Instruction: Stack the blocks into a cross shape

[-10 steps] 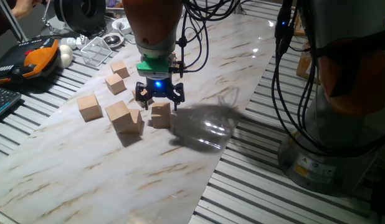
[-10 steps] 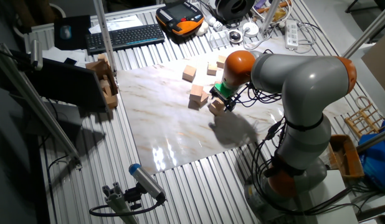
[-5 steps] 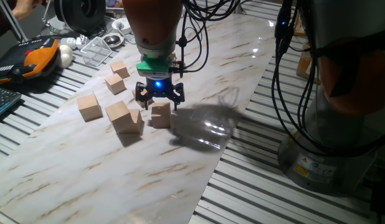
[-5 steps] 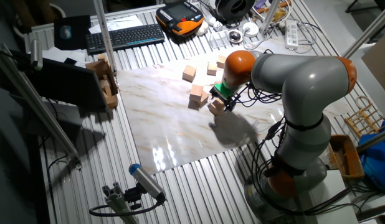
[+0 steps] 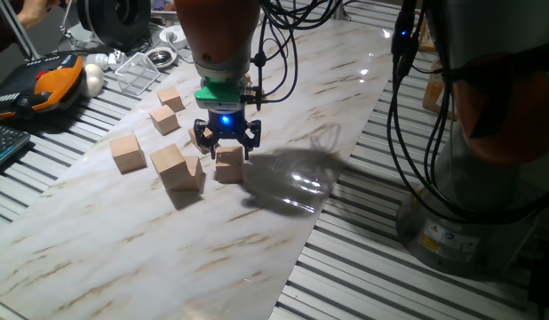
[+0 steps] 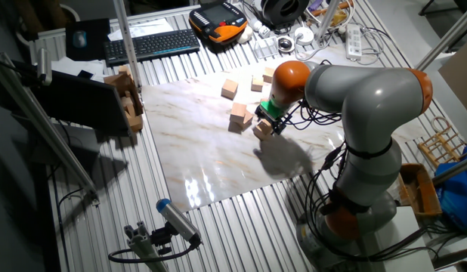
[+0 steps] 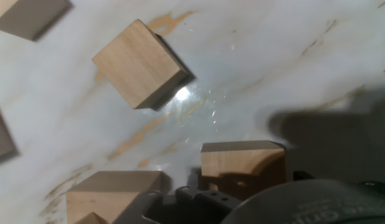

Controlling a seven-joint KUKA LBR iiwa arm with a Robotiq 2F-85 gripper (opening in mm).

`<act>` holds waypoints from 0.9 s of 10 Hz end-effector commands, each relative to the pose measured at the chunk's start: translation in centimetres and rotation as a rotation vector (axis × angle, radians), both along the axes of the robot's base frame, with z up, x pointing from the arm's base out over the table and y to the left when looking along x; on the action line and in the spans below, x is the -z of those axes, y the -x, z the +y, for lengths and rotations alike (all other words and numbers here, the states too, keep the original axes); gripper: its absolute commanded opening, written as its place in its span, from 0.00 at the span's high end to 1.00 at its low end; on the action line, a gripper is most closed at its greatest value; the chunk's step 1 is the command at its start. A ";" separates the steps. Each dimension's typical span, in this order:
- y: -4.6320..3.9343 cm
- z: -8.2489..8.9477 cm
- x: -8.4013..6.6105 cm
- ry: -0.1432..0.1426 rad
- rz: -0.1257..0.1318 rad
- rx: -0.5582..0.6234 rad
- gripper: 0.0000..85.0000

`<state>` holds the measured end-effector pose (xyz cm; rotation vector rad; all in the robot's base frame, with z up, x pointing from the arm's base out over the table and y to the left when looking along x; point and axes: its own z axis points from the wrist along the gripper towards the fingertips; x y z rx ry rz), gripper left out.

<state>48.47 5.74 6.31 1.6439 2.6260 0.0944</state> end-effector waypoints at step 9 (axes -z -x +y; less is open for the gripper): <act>0.01 0.0 0.0 0.004 0.000 -0.006 0.20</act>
